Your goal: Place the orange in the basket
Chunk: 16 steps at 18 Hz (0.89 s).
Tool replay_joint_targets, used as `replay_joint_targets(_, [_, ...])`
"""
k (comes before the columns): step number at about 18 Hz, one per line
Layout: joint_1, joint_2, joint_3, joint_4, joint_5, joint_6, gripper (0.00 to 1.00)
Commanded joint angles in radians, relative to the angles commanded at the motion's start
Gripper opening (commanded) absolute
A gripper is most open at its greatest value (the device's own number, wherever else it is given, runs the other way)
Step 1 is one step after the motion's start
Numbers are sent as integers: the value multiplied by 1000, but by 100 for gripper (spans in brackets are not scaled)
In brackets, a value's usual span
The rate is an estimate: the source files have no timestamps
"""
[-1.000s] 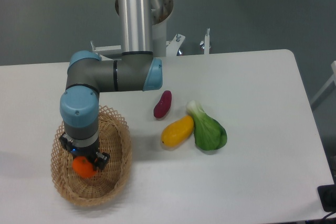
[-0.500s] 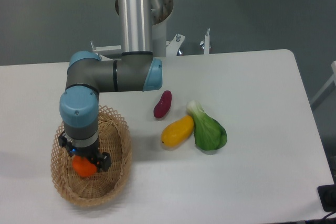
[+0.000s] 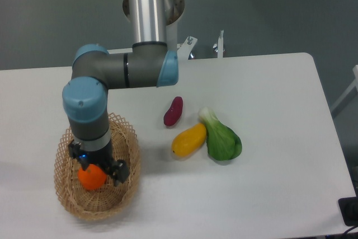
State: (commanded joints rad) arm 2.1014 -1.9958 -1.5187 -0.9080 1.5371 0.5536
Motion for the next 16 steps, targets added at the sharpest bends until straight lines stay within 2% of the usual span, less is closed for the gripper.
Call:
replay_joint_targets(4, [72, 83, 2, -101, 2, 155, 100])
replay_joint_targets(11, [158, 135, 2, -135, 24, 419, 100])
replay_joint_targets(16, [192, 144, 2, -135, 37, 445, 100])
